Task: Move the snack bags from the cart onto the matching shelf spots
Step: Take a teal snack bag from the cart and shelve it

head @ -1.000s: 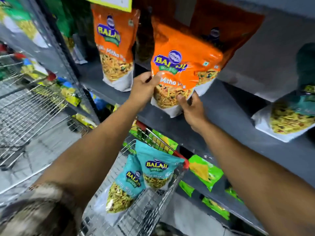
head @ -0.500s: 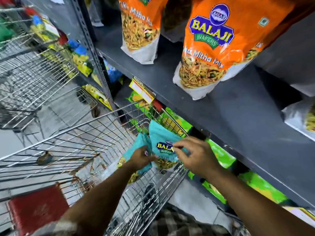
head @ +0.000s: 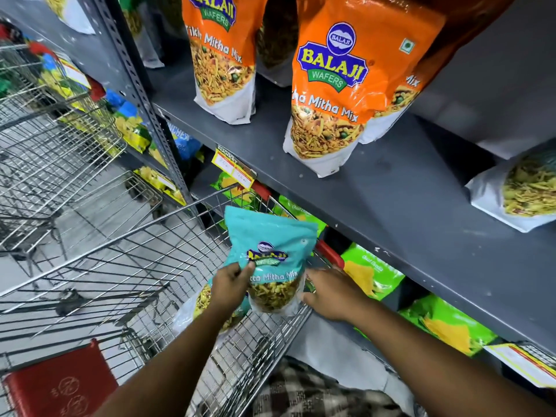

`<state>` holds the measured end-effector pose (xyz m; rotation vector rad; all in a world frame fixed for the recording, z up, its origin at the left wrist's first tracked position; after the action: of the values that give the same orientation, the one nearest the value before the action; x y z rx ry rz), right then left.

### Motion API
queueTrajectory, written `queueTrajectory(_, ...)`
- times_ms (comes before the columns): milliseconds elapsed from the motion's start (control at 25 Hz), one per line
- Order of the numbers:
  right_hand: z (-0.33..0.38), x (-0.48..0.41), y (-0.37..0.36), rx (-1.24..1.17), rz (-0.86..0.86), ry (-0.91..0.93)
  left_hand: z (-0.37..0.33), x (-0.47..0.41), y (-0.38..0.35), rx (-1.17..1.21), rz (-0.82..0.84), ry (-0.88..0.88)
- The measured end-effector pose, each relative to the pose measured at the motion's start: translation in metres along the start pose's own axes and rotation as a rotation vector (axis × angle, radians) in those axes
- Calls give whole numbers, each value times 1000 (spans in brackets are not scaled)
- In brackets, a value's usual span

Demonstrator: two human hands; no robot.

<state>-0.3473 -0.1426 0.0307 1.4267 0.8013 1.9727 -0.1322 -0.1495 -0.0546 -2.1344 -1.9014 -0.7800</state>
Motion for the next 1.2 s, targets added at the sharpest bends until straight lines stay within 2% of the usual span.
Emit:
queueTrajectory(160, 24, 8, 23, -671, -96, 290, -59, 28, 45, 122, -42, -147)
queueTrajectory(280, 31, 20, 55, -952, -291, 385, -120, 59, 66, 67, -98, -319)
queueTrajectory(440, 30, 62, 99, -1086, -526, 519, -192, 95, 66, 3, -138, -484)
queueTrajectory(560, 7, 102, 110, -1162, -690, 555, -234, 113, 35, 3, -115, -598)
queueTrajectory(680, -36, 142, 103, -1254, -815, 529, -261, 120, -20, 65, -6, -672)
queueTrajectory(840, -122, 198, 87, -1422, -1054, 485, -292, 130, -140, 14, 128, -787)
queueTrajectory(960, -184, 221, 75, -1483, -1206, 398, -295, 121, -223, 52, 235, -732)
queueTrajectory(1080, -225, 221, 67, -1533, -1207, 360, -296, 110, -275, 240, 346, -593)
queueTrajectory(1200, -238, 215, 69, -1543, -1165, 387, -299, 104, -289, 345, 352, -514)
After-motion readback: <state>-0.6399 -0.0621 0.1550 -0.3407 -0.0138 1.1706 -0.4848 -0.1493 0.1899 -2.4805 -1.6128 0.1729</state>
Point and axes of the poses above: each hand's wrist, its own x-axis away from the middle knuckle, its own y-axis out of the back of the hand, z = x × y, the point moved 5 cm from there along -x, towards the middle knuckle, and after that the axes turned 11 degrees about z, right-handed, at the moved point
